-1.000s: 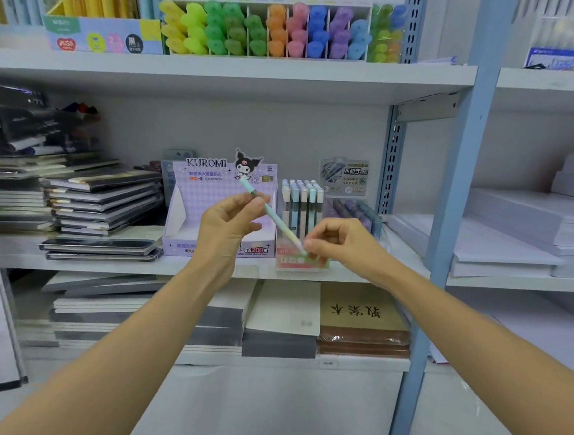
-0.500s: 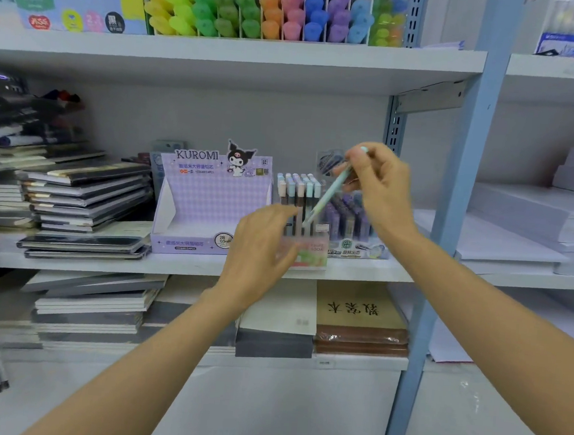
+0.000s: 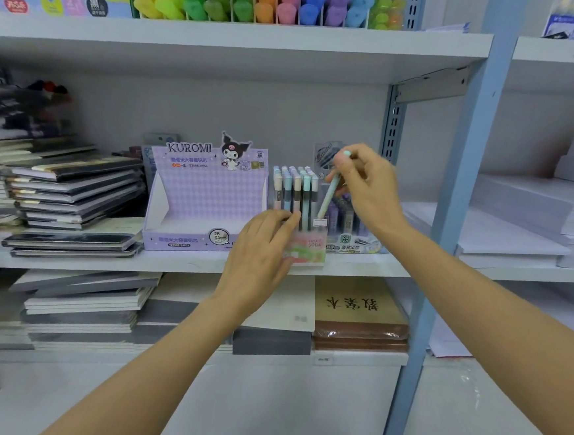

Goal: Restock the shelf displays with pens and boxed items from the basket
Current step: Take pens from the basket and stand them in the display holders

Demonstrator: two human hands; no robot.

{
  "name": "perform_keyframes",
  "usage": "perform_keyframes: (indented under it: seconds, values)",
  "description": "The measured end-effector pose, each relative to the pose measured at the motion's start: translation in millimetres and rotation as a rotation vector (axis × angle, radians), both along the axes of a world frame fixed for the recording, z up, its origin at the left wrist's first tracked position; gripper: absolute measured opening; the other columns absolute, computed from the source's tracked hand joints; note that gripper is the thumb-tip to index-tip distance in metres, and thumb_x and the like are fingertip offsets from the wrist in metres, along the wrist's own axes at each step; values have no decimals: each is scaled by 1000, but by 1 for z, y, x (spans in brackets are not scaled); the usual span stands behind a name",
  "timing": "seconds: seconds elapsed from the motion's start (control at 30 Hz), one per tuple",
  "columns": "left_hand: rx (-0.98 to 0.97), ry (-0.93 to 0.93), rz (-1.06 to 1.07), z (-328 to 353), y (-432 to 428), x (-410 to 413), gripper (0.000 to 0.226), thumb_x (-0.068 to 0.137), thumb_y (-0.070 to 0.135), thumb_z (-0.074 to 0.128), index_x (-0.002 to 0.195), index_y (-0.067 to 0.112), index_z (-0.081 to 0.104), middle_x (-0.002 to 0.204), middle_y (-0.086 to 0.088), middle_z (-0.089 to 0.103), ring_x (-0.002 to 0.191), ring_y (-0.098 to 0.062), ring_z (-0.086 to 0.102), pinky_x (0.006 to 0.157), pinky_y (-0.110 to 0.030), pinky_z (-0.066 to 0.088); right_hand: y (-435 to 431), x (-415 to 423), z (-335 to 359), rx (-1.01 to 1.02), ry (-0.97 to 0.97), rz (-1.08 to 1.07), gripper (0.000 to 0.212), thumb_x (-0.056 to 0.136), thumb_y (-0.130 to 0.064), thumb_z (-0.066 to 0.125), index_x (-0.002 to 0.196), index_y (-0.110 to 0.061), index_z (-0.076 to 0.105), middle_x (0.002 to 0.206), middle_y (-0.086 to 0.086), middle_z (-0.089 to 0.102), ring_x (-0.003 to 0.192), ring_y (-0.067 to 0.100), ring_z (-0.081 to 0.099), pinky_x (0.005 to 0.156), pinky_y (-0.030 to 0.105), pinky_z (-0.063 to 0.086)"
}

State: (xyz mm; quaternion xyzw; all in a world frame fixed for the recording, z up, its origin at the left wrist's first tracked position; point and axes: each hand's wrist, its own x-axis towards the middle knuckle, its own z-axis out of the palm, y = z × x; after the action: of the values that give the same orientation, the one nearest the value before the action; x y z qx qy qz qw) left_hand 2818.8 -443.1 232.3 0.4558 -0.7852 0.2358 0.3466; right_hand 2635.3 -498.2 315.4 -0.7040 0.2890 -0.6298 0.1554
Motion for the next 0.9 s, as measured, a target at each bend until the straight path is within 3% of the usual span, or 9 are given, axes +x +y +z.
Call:
perform_keyframes:
  seconds: [0.17, 0.3, 0.43, 0.53, 0.63, 0.77, 0.9]
  values:
    - [-111, 79, 30, 5, 1, -9, 51, 66, -11, 76, 114, -2, 64, 106, -16, 63, 94, -33, 60, 71, -38, 51, 2, 2, -14, -52, 93, -1, 16, 100, -18, 52, 93, -6, 60, 73, 0, 68, 67, 6, 67, 61, 16, 54]
    - [-191, 59, 71, 1, 4, -11, 40, 64, -12, 76, 101, 0, 66, 91, -13, 62, 79, -31, 57, 50, -29, 34, 10, 0, -15, -114, 112, 34, 11, 100, -18, 53, 92, -12, 60, 75, -1, 69, 72, 9, 70, 64, 20, 57]
    - [-299, 56, 80, -9, 10, -11, 23, 71, -5, 78, 90, 3, 67, 82, -9, 60, 72, -25, 52, 53, -25, 25, 20, -4, -21, -148, 132, 41, 13, 100, -15, 52, 94, -7, 59, 78, 2, 69, 74, 9, 70, 65, 19, 56]
    - [-342, 81, 52, -14, 13, -10, 9, 81, 2, 74, 80, 6, 66, 77, -7, 59, 68, -24, 51, 50, -26, 29, 25, -10, -25, -132, 134, 45, 14, 100, -14, 51, 95, -3, 58, 79, 6, 69, 76, 12, 70, 66, 23, 58]
    - [-373, 108, 38, -16, 15, -11, 11, 85, 5, 72, 76, 6, 66, 76, -5, 61, 67, -23, 52, 45, -29, 36, 33, -13, -30, -183, 170, 9, 15, 100, -16, 52, 95, -4, 59, 79, 6, 69, 75, 13, 70, 65, 31, 60]
    - [-399, 118, 15, -13, 18, -10, 11, 85, 7, 74, 76, 8, 69, 85, -5, 66, 80, -24, 60, 46, -27, 43, 41, -11, -35, -239, 207, -31, 18, 99, -18, 53, 94, -3, 61, 79, 6, 69, 70, 18, 69, 60, 44, 58]
    - [-398, 135, -7, -13, 19, -10, 10, 85, 10, 74, 76, 8, 70, 95, -8, 68, 96, -26, 60, 51, -29, 49, 45, -13, -37, -282, 209, -33, 20, 99, -21, 53, 93, -4, 62, 79, 7, 68, 69, 21, 69, 57, 46, 56]
